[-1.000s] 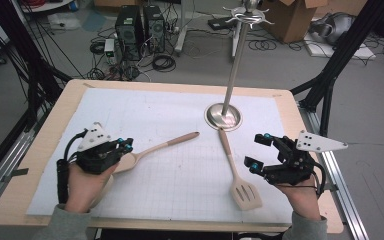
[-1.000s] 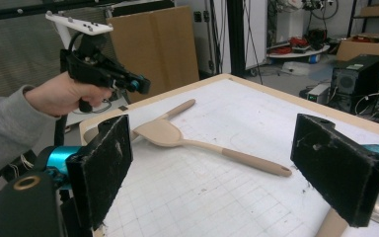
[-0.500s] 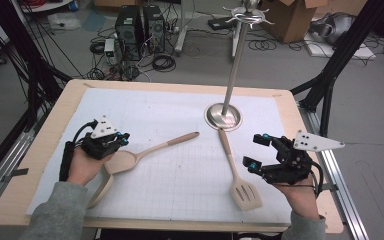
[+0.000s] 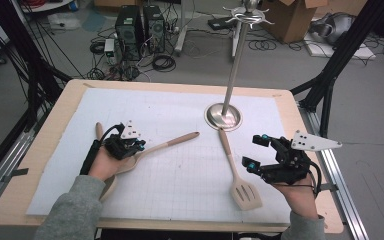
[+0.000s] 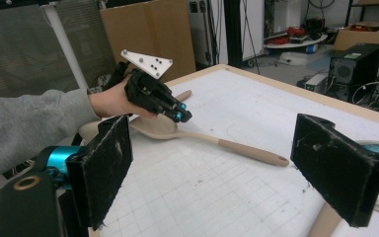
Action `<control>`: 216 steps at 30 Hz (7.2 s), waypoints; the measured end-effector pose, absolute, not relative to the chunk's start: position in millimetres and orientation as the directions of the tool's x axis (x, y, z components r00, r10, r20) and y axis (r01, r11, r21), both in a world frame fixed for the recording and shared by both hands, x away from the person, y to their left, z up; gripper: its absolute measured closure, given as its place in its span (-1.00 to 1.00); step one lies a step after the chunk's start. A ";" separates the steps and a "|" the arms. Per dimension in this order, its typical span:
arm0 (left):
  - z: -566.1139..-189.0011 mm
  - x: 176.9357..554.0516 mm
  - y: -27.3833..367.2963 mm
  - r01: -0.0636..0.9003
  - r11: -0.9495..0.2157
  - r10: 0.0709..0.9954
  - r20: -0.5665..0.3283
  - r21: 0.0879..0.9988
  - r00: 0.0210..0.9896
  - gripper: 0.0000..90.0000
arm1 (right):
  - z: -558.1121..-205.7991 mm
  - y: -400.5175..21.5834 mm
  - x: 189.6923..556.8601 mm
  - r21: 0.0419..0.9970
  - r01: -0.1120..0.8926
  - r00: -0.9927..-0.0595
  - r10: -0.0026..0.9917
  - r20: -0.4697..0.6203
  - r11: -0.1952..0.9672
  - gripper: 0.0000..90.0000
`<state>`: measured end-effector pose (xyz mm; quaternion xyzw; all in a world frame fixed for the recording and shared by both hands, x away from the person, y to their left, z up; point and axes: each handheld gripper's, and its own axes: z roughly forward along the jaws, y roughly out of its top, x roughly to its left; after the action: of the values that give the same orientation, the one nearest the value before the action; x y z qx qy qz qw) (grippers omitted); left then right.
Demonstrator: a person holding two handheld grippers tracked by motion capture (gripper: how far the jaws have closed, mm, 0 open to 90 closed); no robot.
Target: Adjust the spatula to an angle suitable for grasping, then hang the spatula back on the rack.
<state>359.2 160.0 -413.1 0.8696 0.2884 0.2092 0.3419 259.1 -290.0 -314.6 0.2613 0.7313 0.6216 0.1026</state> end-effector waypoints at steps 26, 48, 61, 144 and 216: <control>-422.1 370.7 155.8 0.459 -0.602 0.620 0.019 0.654 0.785 0.99 | -316.3 -290.9 259.4 0.960 0.263 -0.840 0.512 0.181 0.092 -0.67; -405.8 360.1 128.3 0.322 -0.634 0.498 0.052 0.703 0.866 0.99 | -315.1 -290.7 258.0 0.962 0.258 -0.840 0.513 0.176 0.093 -0.67; -414.4 365.1 114.2 0.309 -0.692 0.449 0.054 0.652 0.892 0.99 | -314.9 -295.9 257.3 0.962 0.260 -0.837 0.517 0.182 0.082 -0.67; -405.5 376.3 140.2 0.642 -0.421 0.785 -0.097 0.641 0.612 -0.71 | -316.9 -298.2 259.3 0.958 0.273 -0.829 0.527 0.189 0.086 -0.67; -420.3 385.9 124.8 0.678 -0.521 0.793 -0.001 0.519 0.609 0.51 | -319.1 -303.3 254.6 0.956 0.281 -0.819 0.539 0.195 0.081 -0.67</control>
<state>385.9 124.8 -420.3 0.8638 0.4256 0.1189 0.2420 254.6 -303.3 -319.1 0.2817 0.7277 0.6166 0.1044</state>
